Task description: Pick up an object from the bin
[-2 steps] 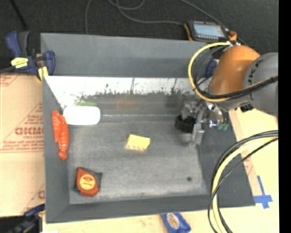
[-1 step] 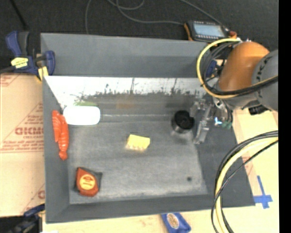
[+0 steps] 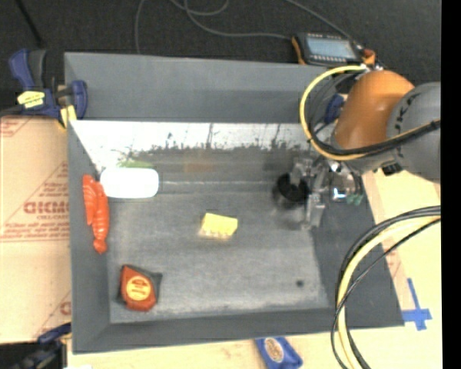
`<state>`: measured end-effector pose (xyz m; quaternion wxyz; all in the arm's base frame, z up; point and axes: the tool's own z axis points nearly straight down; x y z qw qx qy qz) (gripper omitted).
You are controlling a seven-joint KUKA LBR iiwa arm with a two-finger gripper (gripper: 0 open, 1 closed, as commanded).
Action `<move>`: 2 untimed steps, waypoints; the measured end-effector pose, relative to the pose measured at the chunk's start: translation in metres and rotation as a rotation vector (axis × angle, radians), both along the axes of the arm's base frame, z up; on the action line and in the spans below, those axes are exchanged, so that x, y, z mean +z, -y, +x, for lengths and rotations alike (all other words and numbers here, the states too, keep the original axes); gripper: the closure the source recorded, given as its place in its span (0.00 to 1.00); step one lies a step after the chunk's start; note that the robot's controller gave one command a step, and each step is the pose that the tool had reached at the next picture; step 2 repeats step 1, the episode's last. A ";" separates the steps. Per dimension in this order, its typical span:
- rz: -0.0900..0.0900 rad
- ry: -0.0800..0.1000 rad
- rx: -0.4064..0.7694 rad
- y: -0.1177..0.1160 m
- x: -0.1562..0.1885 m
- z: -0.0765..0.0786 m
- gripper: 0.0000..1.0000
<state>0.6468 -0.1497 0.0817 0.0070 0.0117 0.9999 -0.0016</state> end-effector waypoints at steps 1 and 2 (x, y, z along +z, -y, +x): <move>0.005 -0.003 -0.292 0.001 -0.004 -0.005 1.00; 0.005 -0.003 -0.292 0.001 -0.004 -0.005 1.00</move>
Offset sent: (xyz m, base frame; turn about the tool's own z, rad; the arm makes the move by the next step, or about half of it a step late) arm 0.0000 0.0000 0.0000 0.0000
